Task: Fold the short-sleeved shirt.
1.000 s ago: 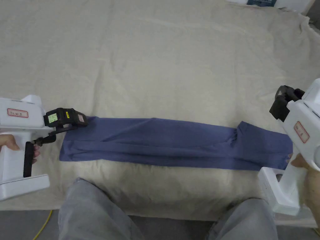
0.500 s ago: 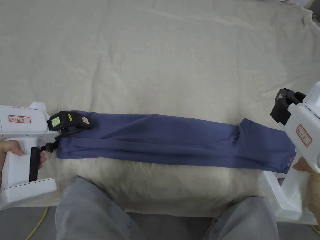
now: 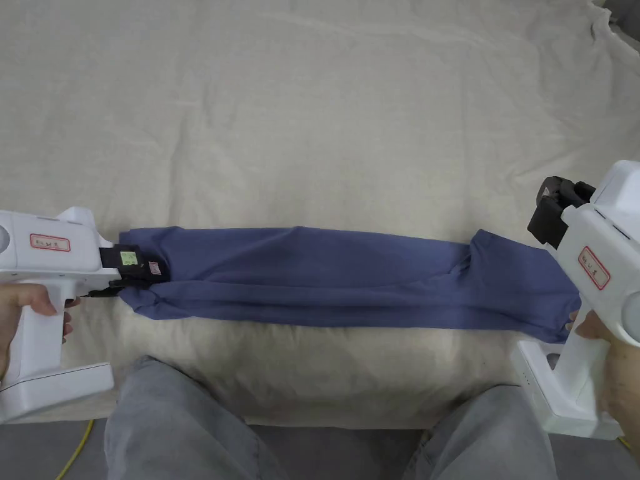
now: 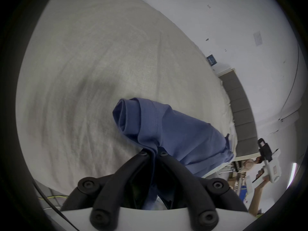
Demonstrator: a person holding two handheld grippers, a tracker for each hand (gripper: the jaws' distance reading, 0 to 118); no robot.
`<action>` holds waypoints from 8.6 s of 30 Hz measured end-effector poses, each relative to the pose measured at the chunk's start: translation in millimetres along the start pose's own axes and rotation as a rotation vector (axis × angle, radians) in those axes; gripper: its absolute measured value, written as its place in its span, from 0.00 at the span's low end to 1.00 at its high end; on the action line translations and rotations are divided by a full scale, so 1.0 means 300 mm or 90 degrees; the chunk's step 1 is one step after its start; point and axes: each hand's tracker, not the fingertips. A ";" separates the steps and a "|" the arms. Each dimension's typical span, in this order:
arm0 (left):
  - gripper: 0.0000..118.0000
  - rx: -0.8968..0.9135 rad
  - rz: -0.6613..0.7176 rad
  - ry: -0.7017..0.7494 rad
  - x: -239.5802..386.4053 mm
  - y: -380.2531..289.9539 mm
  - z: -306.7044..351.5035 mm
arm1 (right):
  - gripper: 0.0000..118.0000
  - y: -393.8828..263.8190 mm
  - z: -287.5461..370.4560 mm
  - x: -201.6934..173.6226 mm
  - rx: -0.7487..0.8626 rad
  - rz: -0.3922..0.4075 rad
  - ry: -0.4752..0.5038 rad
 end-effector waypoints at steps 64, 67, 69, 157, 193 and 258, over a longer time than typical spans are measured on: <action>0.70 0.195 -0.310 0.181 0.633 -0.114 -0.129 | 0.00 0.023 0.115 0.158 0.053 -0.055 -0.019; 0.03 0.213 -0.327 0.228 0.593 -0.155 -0.154 | 0.00 0.020 0.108 0.152 0.048 -0.059 -0.015; 0.00 0.202 -0.327 0.216 0.584 -0.209 -0.168 | 0.00 0.017 0.104 0.150 0.047 -0.059 -0.015; 0.11 -0.113 -0.104 -0.112 0.231 -0.044 -0.210 | 0.00 -0.020 0.029 0.076 -0.014 -0.014 -0.016; 0.08 0.103 -0.402 0.180 0.719 -0.192 0.176 | 0.00 0.041 0.108 0.091 0.056 -0.048 0.028; 0.00 0.120 -0.394 0.111 0.933 -0.571 -0.465 | 0.00 -0.022 0.181 0.229 0.029 -0.084 -0.034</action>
